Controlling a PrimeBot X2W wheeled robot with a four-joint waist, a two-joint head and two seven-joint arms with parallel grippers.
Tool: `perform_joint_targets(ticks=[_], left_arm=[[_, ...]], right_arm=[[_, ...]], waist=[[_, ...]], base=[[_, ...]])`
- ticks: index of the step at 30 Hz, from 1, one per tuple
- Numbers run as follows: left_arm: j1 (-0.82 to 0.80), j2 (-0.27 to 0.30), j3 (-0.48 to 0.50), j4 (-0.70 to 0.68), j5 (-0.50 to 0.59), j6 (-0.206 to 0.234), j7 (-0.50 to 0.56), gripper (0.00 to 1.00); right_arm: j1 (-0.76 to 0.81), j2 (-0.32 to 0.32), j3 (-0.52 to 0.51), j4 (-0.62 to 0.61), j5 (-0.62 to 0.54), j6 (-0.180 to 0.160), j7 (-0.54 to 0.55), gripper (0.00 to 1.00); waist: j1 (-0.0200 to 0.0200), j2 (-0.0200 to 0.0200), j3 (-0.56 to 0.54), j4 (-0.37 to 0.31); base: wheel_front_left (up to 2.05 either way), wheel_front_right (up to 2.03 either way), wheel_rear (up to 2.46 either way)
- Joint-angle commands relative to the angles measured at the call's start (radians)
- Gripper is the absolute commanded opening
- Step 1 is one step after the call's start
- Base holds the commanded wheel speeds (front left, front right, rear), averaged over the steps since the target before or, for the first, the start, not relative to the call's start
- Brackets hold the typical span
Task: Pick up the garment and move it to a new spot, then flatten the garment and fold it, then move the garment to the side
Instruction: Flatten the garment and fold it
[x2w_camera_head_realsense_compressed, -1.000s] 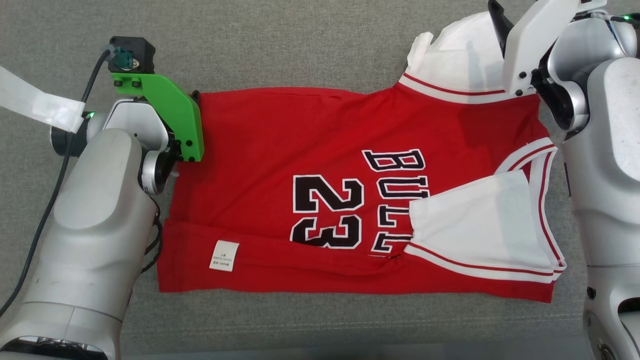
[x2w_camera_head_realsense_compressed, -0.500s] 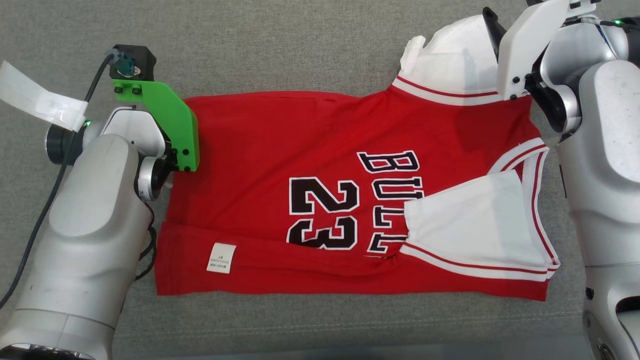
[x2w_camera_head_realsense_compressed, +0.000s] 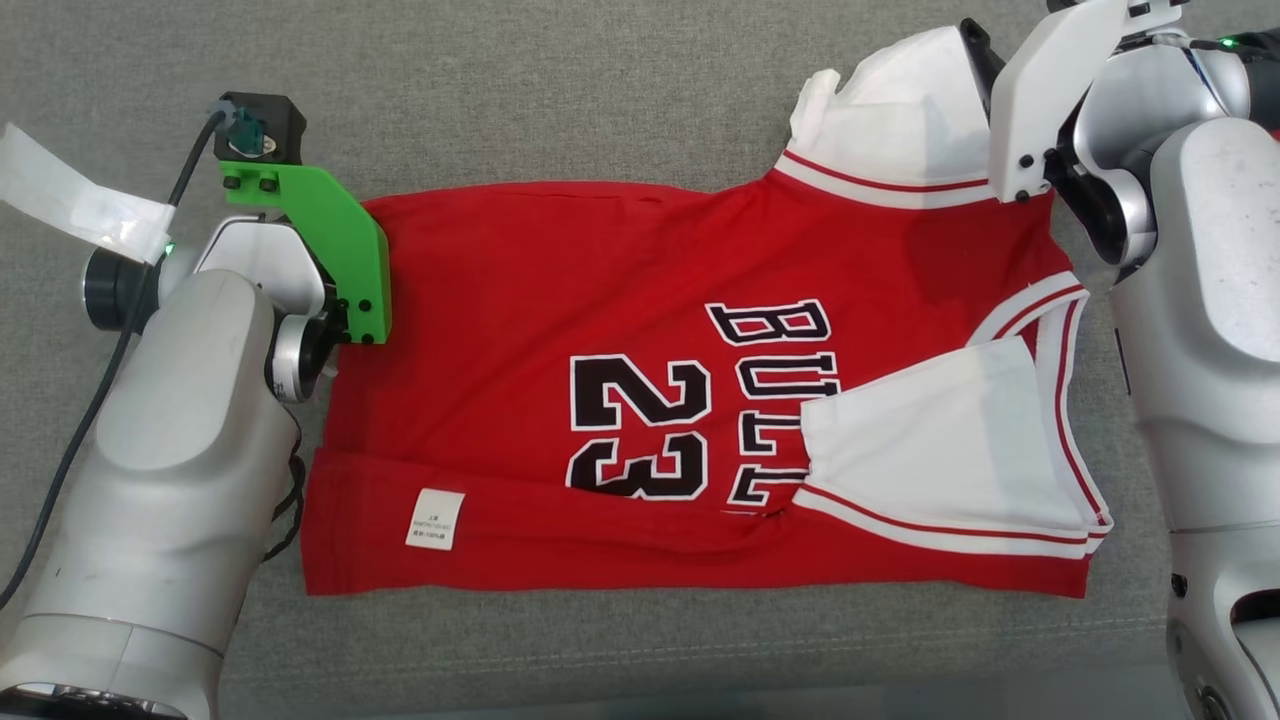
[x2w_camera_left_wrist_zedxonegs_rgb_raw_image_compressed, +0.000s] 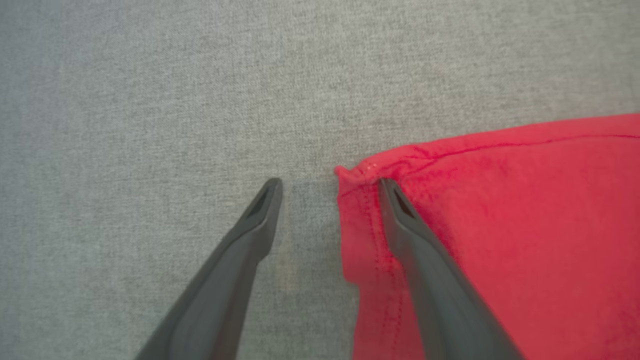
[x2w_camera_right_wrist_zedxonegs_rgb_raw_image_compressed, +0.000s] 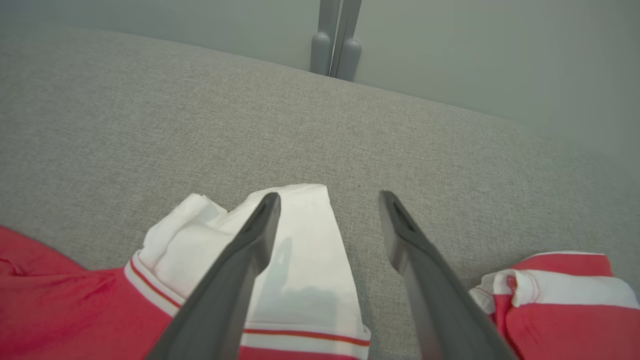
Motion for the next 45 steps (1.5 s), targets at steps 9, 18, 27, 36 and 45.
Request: perform_joint_targets(ticks=[9,18,27,36,45], left_arm=[[-0.043,-0.005,-0.024,0.038,-0.014,-0.044,-0.003,0.0],[-0.06,-0.009,-0.038,0.06,-0.016,-0.058,0.018,0.0],[-0.073,-0.059,-0.068,0.075,-0.014,-0.063,-0.008,0.0],[-0.109,-0.118,-0.096,0.11,-0.016,-0.077,-0.041,0.0],[-0.134,-0.151,-0.114,0.149,-0.03,-0.091,-0.075,0.0]], right_arm=[[-0.004,-0.011,0.005,-0.01,0.011,0.0,0.008,1.0],[-0.02,-0.037,-0.024,-0.014,-0.005,0.0,0.037,1.0],[-0.102,-0.043,-0.058,0.124,-0.028,0.0,0.13,1.0],[-0.18,-0.119,0.052,0.288,0.025,-0.001,0.101,1.0],[-0.249,-0.158,0.102,0.413,0.086,-0.001,0.073,1.0]], waist=[[0.0,0.0,0.022,-0.014],[0.0,0.0,0.028,0.01],[0.0,0.0,0.036,0.058],[0.0,0.0,0.068,0.116],[0.0,0.0,0.098,0.152]], base=[[0.0,0.0,0.0],[0.0,0.0,0.0],[0.0,0.0,0.0],[0.0,0.0,0.0],[0.0,0.0,0.0]])
